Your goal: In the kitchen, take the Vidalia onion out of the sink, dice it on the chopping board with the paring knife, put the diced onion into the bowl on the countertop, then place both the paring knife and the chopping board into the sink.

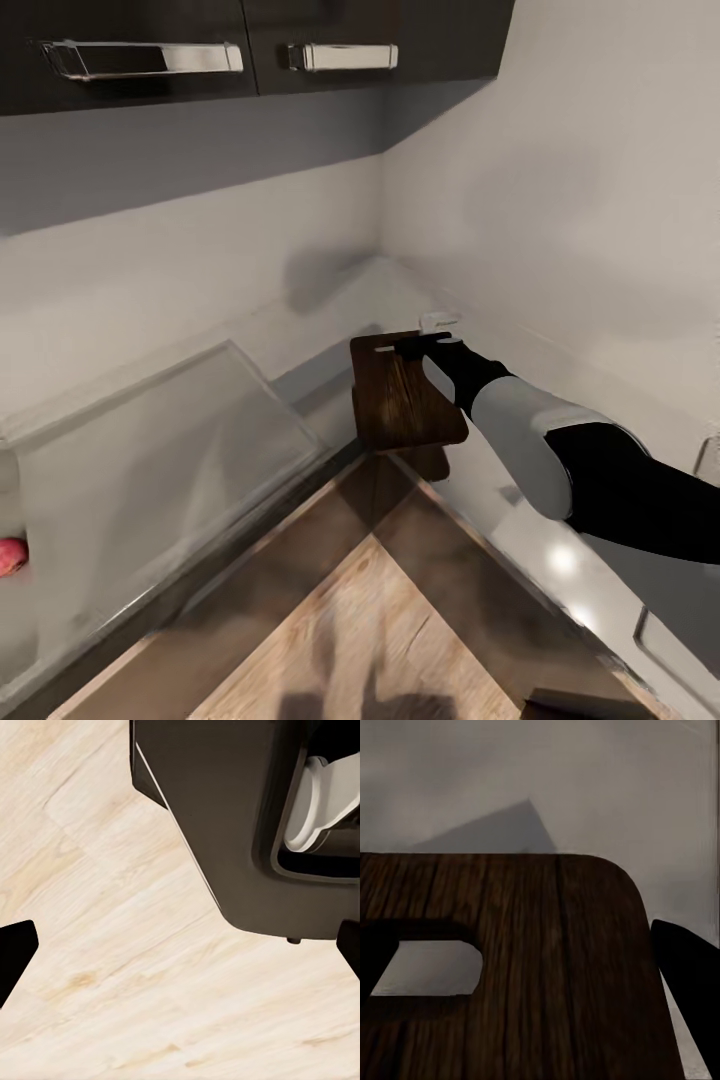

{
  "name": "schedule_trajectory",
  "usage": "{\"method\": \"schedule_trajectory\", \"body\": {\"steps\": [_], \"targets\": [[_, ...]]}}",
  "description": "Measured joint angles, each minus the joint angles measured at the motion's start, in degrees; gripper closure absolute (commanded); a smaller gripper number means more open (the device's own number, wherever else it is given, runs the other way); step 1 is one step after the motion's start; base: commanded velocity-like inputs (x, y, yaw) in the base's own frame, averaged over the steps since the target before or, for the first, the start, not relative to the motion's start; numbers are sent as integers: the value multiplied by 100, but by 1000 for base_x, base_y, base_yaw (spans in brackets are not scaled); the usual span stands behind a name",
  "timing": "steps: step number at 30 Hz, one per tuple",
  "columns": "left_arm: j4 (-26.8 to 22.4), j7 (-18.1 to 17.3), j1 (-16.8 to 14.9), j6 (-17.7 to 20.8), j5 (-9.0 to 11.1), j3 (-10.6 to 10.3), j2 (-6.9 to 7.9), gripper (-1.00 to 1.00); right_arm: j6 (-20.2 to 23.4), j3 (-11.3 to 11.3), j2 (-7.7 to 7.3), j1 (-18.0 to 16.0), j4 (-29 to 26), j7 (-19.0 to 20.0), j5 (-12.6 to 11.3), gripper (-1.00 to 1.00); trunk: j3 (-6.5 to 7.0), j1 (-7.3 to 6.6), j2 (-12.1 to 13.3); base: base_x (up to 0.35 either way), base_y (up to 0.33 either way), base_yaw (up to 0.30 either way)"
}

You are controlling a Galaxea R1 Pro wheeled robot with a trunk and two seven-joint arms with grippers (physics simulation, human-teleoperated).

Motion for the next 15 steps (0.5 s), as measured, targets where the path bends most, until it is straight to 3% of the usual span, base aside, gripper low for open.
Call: {"method": "schedule_trajectory", "body": {"steps": [15], "targets": [[0,0,0,-1,0,-2,-1,-100,0,2,0,3,1,-6,0,100,137,0,0,-249,0,93]]}}
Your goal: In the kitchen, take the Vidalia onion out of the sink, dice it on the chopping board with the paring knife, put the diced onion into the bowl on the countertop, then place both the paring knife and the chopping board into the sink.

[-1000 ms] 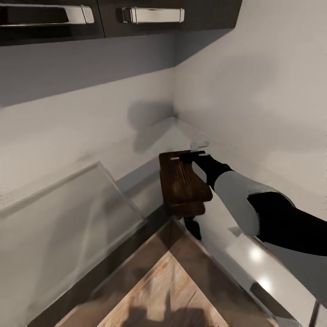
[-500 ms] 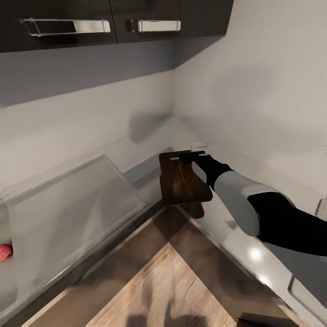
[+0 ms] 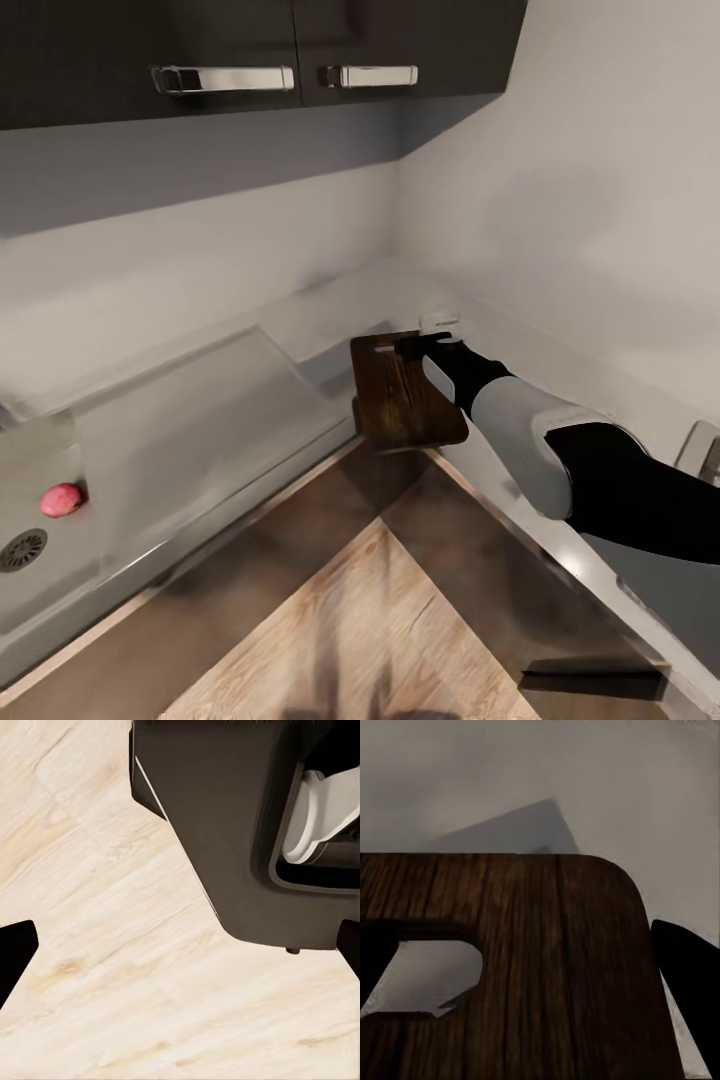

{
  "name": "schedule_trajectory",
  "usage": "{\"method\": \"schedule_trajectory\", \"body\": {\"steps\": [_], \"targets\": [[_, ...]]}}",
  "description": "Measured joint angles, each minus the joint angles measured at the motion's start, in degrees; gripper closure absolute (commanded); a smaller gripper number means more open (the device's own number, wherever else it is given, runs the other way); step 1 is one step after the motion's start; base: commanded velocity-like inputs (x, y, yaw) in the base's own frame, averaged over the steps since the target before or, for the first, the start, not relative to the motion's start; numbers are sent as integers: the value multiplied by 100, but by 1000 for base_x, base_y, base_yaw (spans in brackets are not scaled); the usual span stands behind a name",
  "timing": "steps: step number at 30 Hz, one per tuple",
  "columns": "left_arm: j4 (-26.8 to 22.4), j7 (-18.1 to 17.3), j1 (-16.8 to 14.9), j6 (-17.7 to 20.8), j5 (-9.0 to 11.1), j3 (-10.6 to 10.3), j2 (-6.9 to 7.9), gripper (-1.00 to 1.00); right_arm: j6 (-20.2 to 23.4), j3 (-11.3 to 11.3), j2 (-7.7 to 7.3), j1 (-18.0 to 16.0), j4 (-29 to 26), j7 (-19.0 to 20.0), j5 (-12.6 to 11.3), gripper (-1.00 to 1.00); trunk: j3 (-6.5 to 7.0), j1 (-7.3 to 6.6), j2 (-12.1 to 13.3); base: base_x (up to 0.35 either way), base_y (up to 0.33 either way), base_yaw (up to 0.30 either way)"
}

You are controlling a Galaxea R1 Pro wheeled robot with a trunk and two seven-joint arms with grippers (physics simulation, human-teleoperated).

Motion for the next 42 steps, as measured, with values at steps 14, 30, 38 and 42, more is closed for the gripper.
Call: {"method": "schedule_trajectory", "body": {"steps": [14,30,38,42], "targets": [[2,0,0,2,0,2,0,-100,0,3,0,1,1,-2,0,100,113,0,0,-240,0,189],[42,0,1,4,0,2,0,-100,1,3,-1,-2,0,-2,-1,100,216,0,1,-227,184,230],[60,0,1,0,0,3,0,-100,1,6,-1,1,0,-2,-1,100,268,0,1,-224,246,231],[60,0,1,0,0,3,0,-100,1,5,-1,0,4,-2,-1,100,293,0,1,-224,247,231]]}}
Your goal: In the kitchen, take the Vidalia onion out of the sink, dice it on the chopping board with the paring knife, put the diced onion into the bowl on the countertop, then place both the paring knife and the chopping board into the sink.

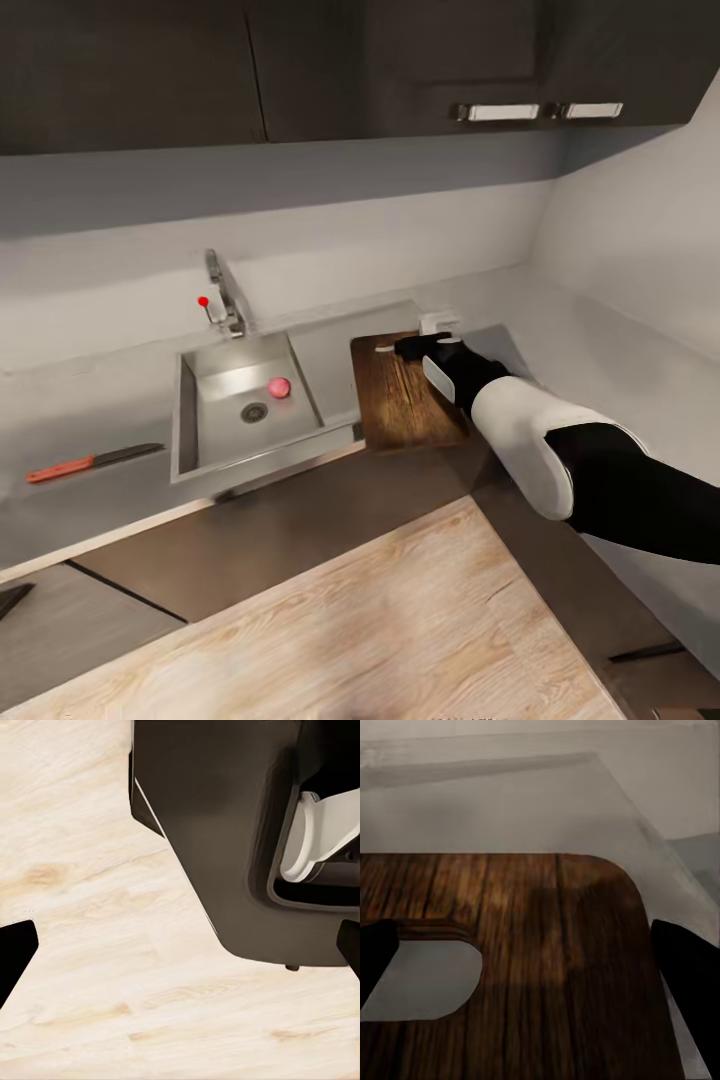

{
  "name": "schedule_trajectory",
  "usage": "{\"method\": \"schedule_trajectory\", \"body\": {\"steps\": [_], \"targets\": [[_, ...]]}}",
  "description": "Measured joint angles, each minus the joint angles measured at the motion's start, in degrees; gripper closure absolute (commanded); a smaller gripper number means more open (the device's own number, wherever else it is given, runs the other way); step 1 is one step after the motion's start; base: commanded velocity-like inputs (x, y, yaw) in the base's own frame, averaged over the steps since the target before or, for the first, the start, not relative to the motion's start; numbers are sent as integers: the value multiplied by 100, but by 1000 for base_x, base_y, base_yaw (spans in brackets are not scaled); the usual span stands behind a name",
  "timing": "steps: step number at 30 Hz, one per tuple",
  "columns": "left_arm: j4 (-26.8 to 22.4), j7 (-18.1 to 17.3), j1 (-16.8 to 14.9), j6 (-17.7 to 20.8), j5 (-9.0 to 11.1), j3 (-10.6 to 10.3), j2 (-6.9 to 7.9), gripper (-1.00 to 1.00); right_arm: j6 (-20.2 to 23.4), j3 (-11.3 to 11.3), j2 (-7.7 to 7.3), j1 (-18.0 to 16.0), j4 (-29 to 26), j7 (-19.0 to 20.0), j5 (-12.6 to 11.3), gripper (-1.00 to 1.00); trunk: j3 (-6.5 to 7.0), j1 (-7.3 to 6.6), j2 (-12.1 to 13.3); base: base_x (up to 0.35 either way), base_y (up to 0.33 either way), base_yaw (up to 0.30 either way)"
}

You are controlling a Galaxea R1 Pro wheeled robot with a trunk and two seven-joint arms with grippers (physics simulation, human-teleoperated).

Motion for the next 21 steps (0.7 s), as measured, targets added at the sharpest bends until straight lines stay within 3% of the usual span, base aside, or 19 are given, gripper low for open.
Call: {"method": "schedule_trajectory", "body": {"steps": [21], "targets": [[23,-1,0,0,0,0,1,-100,0,3,0,-3,2,0,0,100,134,0,0,-222,248,231]]}}
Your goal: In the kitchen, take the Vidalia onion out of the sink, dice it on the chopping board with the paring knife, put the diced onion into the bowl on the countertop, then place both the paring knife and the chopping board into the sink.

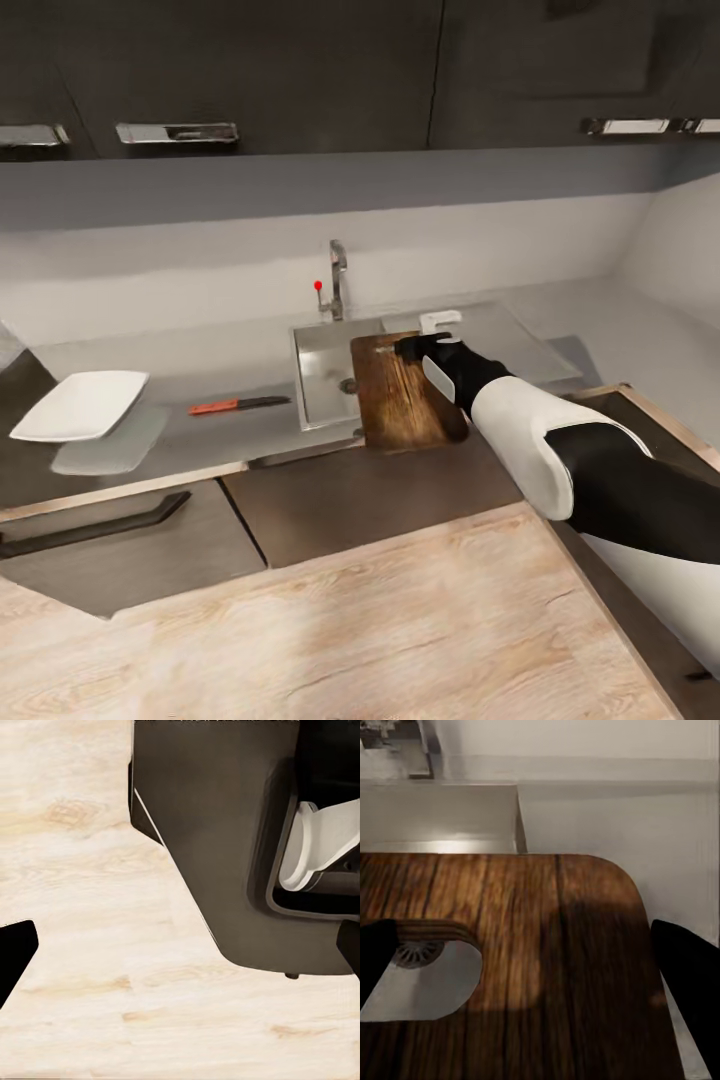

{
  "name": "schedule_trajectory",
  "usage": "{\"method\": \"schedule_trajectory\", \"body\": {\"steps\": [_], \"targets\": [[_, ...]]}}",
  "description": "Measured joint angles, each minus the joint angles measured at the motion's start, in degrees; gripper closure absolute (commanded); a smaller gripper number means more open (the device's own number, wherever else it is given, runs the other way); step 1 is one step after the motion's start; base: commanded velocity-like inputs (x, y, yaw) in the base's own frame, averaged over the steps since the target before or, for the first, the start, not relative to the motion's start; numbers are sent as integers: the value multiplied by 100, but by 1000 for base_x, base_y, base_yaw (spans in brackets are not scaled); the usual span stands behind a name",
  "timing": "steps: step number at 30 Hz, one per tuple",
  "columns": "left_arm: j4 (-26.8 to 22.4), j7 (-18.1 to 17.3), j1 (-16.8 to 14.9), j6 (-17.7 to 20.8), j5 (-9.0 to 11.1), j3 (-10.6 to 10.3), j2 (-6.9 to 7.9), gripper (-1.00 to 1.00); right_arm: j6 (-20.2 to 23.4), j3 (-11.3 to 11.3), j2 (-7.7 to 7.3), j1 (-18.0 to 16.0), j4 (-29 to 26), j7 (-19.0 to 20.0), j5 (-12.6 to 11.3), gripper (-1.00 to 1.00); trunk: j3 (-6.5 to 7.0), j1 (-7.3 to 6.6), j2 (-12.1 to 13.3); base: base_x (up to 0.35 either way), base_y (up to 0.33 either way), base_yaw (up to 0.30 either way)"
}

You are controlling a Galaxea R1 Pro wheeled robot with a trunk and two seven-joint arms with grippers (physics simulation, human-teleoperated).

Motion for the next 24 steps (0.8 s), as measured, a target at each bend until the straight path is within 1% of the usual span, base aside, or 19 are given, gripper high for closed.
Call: {"method": "schedule_trajectory", "body": {"steps": [14,17,24], "targets": [[-1,-5,0,0,0,0,8,-100,0,-2,0,2,1,9,0,100,89,-1,0,-146,282,226],[-4,-3,0,0,0,0,8,-100,0,-1,0,5,1,10,-1,100,98,-2,0,-64,306,82],[0,-1,0,1,0,0,8,-100,0,-7,0,4,1,10,-1,100,101,-2,0,-10,313,13]]}}
